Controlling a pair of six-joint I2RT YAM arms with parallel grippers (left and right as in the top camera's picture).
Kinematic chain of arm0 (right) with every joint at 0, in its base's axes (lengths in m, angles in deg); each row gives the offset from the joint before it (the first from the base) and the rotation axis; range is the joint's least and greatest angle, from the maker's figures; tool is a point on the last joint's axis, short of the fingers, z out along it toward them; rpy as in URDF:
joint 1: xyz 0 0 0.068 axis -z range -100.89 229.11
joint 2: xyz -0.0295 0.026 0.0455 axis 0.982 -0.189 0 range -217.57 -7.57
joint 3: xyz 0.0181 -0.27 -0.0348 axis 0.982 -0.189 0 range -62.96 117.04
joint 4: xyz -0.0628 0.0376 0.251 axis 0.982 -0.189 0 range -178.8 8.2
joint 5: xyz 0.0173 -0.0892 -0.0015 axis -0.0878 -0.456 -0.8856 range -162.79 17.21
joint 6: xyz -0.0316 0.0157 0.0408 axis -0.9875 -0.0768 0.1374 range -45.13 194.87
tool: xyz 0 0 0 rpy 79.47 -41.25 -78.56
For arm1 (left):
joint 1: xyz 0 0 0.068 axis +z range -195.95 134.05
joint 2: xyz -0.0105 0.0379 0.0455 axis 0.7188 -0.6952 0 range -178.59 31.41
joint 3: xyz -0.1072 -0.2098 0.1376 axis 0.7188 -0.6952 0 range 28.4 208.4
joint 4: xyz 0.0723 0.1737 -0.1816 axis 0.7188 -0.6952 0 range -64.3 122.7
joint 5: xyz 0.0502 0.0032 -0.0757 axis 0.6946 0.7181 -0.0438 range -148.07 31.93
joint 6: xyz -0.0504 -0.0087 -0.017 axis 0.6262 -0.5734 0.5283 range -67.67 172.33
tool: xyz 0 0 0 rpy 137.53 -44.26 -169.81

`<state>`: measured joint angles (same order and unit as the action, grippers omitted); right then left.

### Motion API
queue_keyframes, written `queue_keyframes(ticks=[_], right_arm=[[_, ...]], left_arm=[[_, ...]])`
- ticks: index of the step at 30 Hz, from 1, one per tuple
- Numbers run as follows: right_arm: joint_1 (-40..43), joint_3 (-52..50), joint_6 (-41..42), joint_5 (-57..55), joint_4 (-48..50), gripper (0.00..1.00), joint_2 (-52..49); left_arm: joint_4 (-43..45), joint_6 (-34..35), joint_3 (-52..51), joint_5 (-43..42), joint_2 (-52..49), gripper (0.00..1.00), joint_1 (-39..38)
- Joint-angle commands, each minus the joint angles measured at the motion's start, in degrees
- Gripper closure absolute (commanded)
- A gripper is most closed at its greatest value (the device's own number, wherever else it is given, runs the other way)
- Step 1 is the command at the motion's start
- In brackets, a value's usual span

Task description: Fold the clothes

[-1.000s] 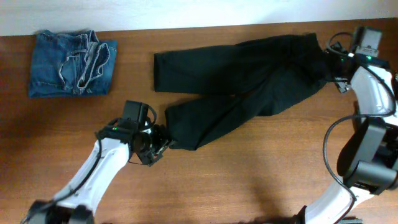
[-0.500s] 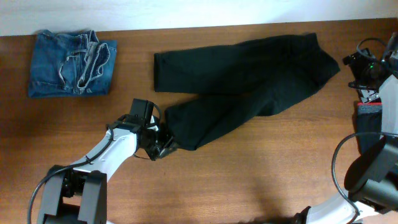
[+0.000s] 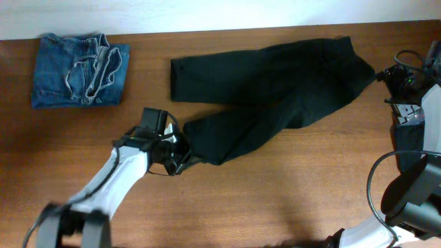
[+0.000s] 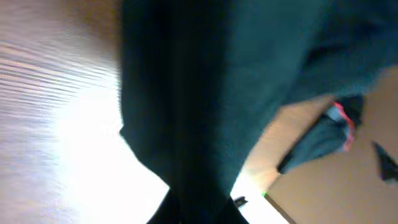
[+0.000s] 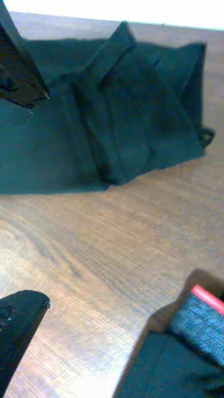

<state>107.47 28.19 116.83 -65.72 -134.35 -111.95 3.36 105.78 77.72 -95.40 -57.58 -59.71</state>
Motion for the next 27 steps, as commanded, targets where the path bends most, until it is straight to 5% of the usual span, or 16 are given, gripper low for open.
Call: queue_keyframes(ticks=[1, 8, 15, 27], right_arm=[[0.22, 1.07, -0.24, 0.24, -1.4, 0.01, 1.92], [0.17, 1.05, -1.36, 0.26, -4.7, 0.01, 1.92], [-0.66, 1.05, -2.58, 0.24, -7.08, 0.01, 1.92], [-9.68, 1.05, -1.01, 0.26, -6.4, 0.0, 1.92]], left_arm=[[0.46, 0.15, 4.61, 3.87, 10.23, 0.99, 0.15], [1.57, 0.13, 6.14, 13.92, 14.21, 0.99, 6.36], [12.94, 0.11, 6.14, 17.84, 6.1, 0.99, 8.57], [14.23, 5.18, 6.14, 23.96, -0.68, 0.99, 8.57]])
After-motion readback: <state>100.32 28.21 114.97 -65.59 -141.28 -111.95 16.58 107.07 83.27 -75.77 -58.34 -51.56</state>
